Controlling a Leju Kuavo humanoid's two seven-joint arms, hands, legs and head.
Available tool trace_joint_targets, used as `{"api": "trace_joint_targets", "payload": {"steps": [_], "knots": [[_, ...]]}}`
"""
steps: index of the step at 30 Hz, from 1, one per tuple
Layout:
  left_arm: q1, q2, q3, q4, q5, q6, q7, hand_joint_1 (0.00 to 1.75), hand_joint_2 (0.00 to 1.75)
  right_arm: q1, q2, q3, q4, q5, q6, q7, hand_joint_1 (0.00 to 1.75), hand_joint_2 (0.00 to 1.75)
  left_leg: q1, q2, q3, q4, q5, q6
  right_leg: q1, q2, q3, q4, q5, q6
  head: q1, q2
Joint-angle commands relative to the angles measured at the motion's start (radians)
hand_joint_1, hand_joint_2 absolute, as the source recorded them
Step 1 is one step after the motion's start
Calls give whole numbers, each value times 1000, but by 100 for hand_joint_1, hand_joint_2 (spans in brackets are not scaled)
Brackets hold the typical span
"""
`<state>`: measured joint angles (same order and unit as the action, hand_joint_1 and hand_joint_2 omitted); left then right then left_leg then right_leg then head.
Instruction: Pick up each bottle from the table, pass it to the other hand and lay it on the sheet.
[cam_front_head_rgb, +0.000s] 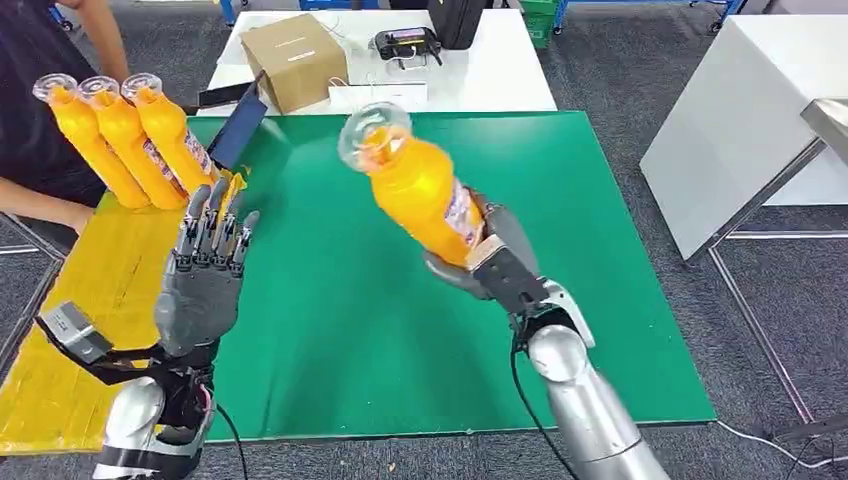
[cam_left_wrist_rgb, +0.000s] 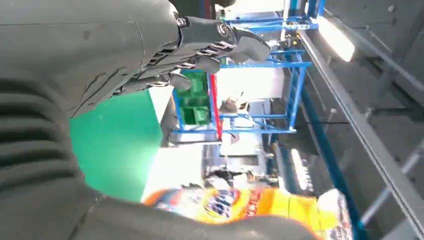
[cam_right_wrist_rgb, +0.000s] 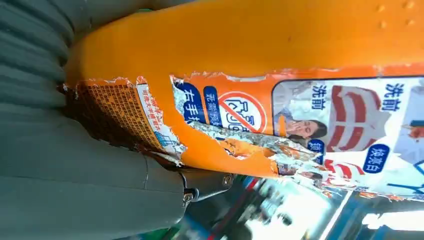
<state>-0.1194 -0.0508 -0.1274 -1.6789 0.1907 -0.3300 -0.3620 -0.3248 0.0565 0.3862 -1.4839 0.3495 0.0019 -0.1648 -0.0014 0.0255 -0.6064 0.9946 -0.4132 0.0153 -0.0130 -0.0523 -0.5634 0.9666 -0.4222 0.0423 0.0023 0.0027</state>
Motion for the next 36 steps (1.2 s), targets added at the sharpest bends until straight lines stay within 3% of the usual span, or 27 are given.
{"api": "trace_joint_targets", "payload": {"steps": [1,16,36], "knots": [[19,-11,-54,-8,43,-25,4,0,175,-42,37,186,71,36,-1,-2,175,175,1,1,4,0,-2,-1,0,7,3,0,-1,-2,0,0],[94,24,-91,-71,58,-74,-20,0,175,0,5,293,3,86,7,0,175,175,1,-1,4,0,-2,-2,0,6,4,-1,-2,-2,0,0],[84,48,-91,-59,98,-89,5,0,175,16,-24,338,6,94,45,-3,175,175,1,-3,3,0,-2,-2,1,5,3,0,-2,-2,0,0]]}}
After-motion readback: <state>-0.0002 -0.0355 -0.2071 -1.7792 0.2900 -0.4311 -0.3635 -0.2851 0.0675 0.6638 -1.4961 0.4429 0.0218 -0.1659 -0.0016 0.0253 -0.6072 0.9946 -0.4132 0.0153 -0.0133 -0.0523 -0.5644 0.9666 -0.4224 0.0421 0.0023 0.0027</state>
